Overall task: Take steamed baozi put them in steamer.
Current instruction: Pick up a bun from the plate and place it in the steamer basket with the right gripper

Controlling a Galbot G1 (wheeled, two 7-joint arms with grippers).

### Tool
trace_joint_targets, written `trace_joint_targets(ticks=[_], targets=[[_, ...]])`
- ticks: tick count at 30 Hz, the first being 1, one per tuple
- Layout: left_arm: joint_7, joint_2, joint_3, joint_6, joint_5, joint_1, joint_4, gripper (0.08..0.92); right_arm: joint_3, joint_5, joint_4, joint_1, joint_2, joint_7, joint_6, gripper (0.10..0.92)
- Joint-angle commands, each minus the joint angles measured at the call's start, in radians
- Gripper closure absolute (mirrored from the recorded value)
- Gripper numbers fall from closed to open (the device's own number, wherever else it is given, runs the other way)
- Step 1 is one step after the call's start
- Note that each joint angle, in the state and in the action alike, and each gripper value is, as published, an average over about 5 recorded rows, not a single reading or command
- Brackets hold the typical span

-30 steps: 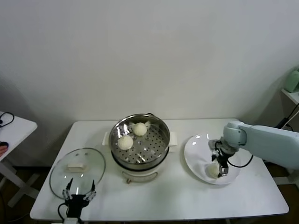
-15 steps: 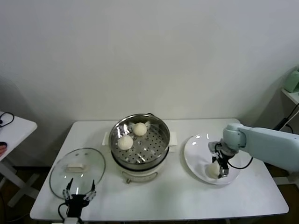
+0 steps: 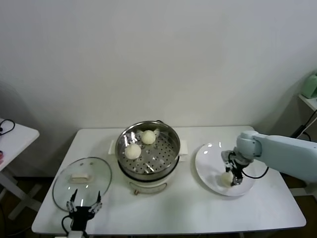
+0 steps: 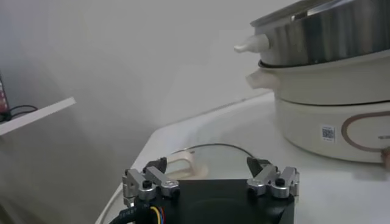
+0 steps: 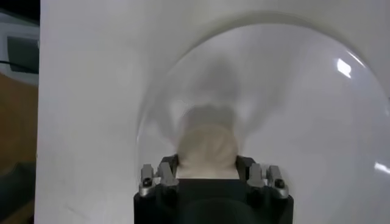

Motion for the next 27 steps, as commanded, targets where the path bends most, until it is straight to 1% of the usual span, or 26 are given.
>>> trace_joint_targets(ticks=[1, 8, 12, 15, 21, 27], targets=[[0.001, -0.001, 0.001, 0.002, 0.001, 0.001, -0.006, 0.177, -0.095, -0.006, 0.083, 0.163, -0.007, -0.022, 0.037, 0.389], [0.0, -0.001, -0.001, 0.002, 0.002, 0.003, -0.009, 0.177, -0.243, 0.052, 0.259, 0.482, 0.01, -0.076, 0.104, 0.395], [0.0, -0.002, 0.002, 0.002, 0.003, 0.006, -0.014, 0.177, -0.253, 0.055, 0.314, 0.602, 0.04, -0.094, 0.16, 0.402], [0.001, -0.001, 0.001, 0.002, 0.005, 0.008, -0.015, 0.177, -0.244, 0.045, 0.346, 0.693, 0.074, -0.098, 0.234, 0.406], [0.0, 0.0, 0.003, 0.002, 0.005, 0.008, -0.016, 0.177, -0.159, 0.09, 0.37, 0.765, 0.167, -0.086, 0.394, 0.41], [0.0, -0.001, 0.005, 0.0, 0.008, 0.012, -0.017, 0.177, -0.051, 0.107, 0.391, 0.734, 0.26, -0.075, 0.468, 0.414]])
